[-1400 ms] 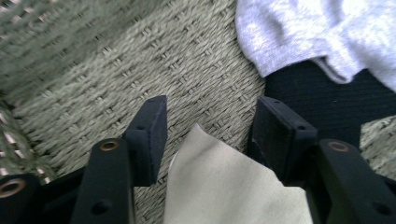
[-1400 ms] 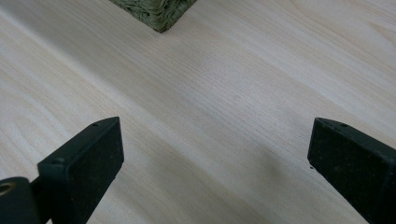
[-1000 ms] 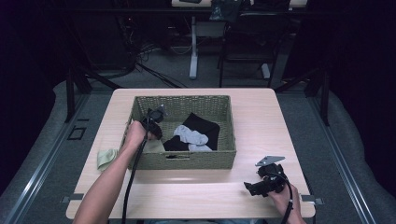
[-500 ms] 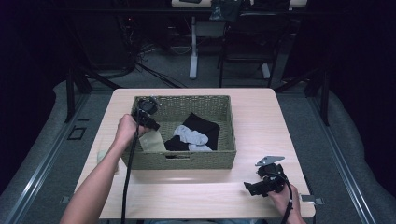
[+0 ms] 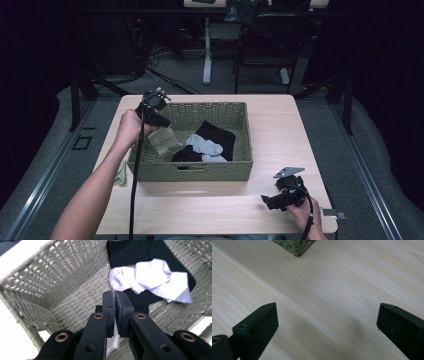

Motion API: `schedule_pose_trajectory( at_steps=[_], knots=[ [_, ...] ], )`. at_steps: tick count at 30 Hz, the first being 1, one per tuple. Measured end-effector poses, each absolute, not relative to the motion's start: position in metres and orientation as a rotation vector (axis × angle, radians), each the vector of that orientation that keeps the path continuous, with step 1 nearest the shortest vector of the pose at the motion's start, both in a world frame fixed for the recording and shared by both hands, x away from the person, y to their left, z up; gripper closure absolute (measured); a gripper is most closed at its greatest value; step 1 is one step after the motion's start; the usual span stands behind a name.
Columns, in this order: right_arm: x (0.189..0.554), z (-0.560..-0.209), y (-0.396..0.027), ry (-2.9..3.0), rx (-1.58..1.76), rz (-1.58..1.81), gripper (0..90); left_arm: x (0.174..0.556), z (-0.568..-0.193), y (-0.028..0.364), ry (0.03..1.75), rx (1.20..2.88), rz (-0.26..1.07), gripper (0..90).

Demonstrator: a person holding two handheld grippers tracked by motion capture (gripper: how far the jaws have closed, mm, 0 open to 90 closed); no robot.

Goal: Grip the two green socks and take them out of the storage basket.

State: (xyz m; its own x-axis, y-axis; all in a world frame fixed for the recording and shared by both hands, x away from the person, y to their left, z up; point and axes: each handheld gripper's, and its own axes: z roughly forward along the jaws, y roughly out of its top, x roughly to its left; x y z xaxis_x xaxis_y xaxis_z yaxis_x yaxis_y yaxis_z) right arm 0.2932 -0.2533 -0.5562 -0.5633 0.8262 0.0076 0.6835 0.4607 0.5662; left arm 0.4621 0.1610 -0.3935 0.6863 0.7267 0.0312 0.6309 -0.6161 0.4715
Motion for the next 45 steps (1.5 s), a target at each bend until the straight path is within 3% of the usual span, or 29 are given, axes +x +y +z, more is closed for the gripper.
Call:
schedule_pose_trajectory(
  at_steps=[20,33,45],
  knots=[
    [0.293,-0.556,-0.254,2.446,1.292,0.759,3.1,0.452,-0.323,0.174,1.032,2.392,0.437,86.7],
    [0.293,-0.556,-0.254,2.451,1.289,0.744,3.1,0.438,-0.281,0.207,1.060,2.280,0.531,86.7],
    [0.294,-0.555,-0.255,2.468,1.278,0.721,3.1,0.421,-0.266,0.254,1.161,2.223,0.592,86.7]
  ],
)
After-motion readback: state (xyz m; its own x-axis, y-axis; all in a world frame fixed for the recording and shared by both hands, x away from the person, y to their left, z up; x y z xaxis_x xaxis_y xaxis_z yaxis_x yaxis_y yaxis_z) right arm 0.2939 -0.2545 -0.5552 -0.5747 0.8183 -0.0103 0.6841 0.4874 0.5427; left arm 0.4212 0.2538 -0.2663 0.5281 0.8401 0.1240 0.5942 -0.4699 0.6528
